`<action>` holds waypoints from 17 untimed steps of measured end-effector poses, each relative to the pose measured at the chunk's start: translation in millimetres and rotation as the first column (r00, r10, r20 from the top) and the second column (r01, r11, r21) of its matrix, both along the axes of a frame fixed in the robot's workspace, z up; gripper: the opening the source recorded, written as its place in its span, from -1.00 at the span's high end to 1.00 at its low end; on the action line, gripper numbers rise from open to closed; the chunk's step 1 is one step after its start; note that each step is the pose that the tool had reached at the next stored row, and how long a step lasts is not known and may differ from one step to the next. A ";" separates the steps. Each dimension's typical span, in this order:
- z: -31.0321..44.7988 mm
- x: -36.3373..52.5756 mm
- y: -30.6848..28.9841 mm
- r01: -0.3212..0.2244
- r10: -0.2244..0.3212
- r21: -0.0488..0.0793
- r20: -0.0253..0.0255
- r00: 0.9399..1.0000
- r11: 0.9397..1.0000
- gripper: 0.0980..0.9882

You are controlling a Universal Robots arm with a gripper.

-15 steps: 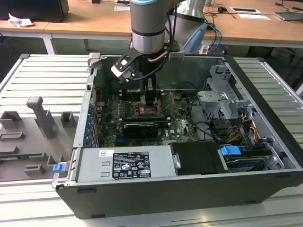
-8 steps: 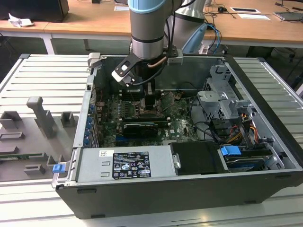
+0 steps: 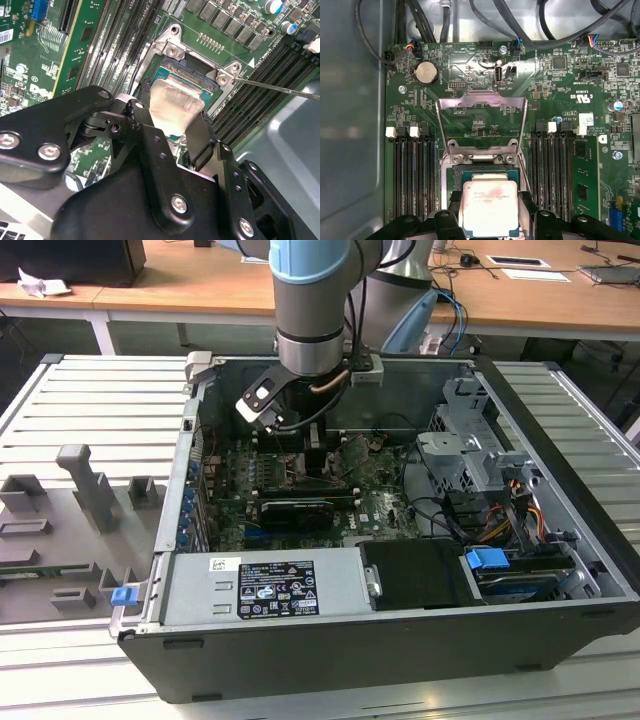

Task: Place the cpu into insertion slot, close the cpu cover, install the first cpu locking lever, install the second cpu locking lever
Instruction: 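Place the cpu into insertion slot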

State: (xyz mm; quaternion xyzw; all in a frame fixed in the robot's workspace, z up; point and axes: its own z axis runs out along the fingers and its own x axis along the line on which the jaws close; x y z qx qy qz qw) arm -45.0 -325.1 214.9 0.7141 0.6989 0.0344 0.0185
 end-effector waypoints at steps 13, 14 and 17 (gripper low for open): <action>-4.1 -0.5 0.6 0.000 0.000 0.000 0.000 1.000 1.000 0.04; -4.2 -0.5 0.5 0.000 0.000 0.000 0.000 1.000 1.000 0.04; -5.0 -0.4 0.5 0.000 0.000 0.000 0.000 1.000 1.000 0.04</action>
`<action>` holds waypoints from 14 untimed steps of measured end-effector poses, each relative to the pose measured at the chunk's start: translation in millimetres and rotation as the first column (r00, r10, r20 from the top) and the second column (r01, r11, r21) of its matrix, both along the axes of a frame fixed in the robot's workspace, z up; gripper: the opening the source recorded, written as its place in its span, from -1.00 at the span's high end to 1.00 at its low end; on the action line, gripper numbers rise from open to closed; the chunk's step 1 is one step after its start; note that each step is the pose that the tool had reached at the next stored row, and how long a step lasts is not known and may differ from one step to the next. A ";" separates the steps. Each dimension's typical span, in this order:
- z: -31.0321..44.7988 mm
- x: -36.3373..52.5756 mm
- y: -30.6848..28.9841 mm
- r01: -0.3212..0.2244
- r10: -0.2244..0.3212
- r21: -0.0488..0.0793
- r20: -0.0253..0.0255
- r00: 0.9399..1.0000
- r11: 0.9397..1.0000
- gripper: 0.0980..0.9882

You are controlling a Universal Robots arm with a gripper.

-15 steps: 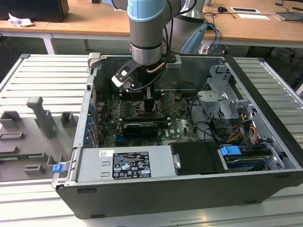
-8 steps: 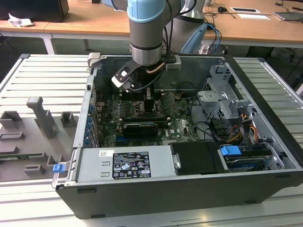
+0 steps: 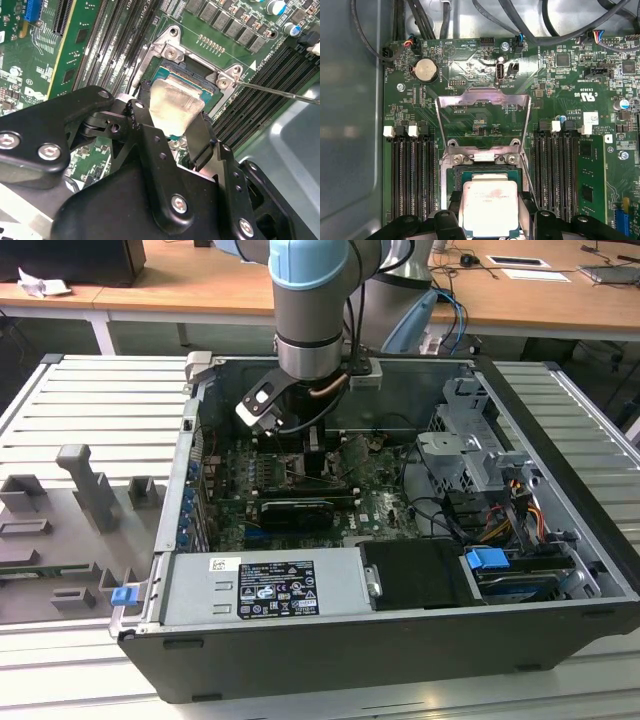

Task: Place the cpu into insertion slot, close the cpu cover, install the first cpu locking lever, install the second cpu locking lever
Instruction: 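Place the cpu into insertion slot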

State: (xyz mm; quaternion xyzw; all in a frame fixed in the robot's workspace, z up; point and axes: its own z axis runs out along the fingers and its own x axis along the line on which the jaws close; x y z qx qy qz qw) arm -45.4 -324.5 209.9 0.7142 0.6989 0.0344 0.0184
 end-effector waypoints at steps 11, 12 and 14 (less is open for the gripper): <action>-3.2 -1.7 1.4 0.000 0.000 0.000 0.000 1.000 1.000 0.04; -3.6 -1.7 1.6 0.000 0.000 0.000 0.000 1.000 1.000 0.04; -4.5 -1.7 2.1 0.000 0.000 0.000 0.000 1.000 1.000 0.04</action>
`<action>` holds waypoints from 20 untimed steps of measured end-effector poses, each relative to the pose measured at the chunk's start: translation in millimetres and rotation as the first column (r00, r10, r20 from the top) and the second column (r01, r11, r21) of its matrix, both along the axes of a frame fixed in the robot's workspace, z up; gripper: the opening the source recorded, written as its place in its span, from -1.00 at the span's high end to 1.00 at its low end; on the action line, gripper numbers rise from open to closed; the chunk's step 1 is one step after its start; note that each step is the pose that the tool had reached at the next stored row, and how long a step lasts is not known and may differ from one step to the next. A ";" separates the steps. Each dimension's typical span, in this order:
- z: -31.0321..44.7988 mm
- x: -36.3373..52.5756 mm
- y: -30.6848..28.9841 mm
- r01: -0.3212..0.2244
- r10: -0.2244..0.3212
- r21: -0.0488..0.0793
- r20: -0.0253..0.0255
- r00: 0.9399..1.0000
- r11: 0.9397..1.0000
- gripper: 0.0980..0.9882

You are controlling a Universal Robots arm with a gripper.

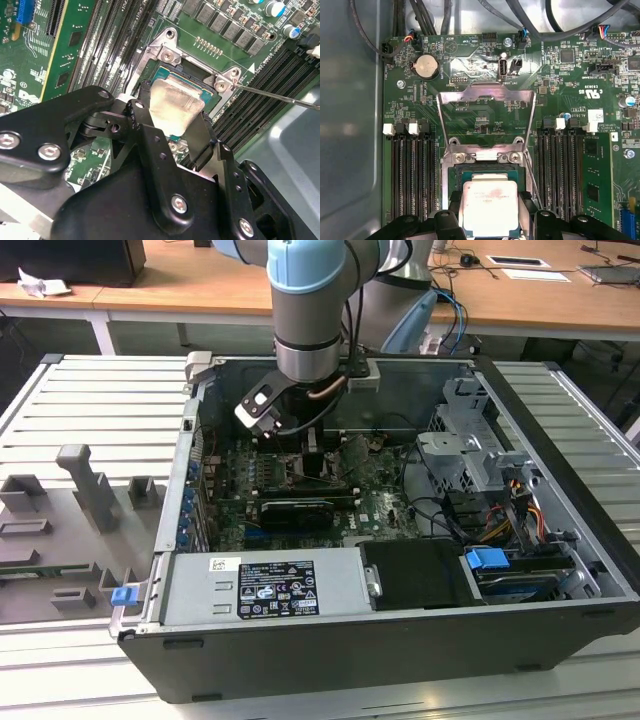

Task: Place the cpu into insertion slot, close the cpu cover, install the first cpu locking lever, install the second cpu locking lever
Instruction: 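Place the cpu into insertion slot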

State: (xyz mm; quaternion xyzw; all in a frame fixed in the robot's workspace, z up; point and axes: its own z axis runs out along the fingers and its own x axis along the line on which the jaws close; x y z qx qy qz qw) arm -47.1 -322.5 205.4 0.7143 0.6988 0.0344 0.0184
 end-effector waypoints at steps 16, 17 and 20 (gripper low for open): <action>-3.9 1.0 1.9 0.005 -0.005 0.000 0.000 1.000 1.000 0.04; -3.9 1.0 1.9 0.005 -0.005 0.000 0.000 1.000 1.000 0.04; -4.0 1.0 1.9 0.005 -0.005 0.000 0.000 1.000 1.000 0.04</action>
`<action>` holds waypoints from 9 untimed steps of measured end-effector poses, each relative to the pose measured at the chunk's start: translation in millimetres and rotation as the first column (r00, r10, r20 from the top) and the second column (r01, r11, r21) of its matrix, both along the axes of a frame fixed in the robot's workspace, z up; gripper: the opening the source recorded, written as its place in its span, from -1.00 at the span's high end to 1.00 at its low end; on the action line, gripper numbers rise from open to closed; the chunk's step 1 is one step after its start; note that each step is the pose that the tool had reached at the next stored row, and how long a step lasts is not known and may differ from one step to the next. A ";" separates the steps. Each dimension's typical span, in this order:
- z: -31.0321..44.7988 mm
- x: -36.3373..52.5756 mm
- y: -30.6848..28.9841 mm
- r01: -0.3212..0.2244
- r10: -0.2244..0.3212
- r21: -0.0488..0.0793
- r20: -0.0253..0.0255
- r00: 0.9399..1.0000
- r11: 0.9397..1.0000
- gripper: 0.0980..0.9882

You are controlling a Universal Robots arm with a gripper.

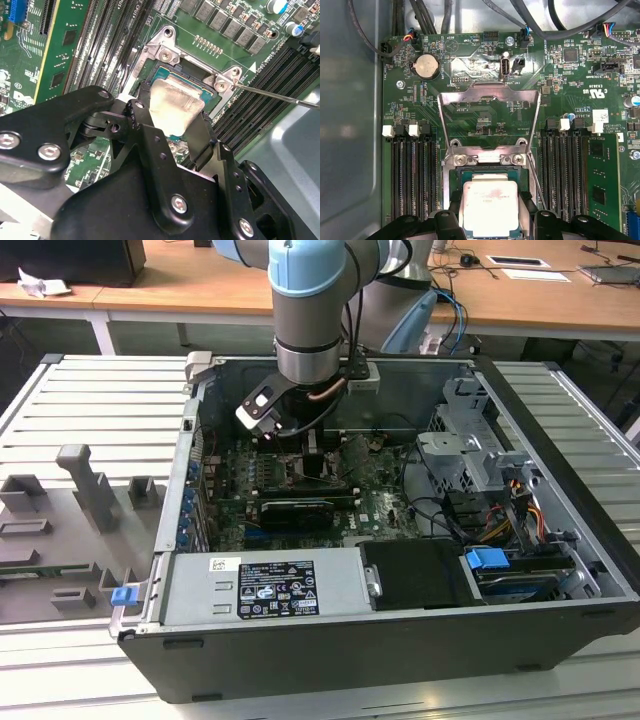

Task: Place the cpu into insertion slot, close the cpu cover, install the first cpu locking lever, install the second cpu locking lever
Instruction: 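Place the cpu into insertion slot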

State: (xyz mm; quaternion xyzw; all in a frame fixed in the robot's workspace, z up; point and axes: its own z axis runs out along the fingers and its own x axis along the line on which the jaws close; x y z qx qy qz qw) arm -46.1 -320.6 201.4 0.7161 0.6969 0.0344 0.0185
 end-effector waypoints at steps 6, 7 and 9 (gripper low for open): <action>0.9 0.0 0.0 0.000 0.000 0.001 0.000 1.000 1.000 -0.14; 2.9 0.0 0.0 0.000 0.000 0.001 0.000 1.000 1.000 -0.14; 5.8 0.0 0.0 0.000 0.000 0.001 0.000 1.000 1.000 -0.14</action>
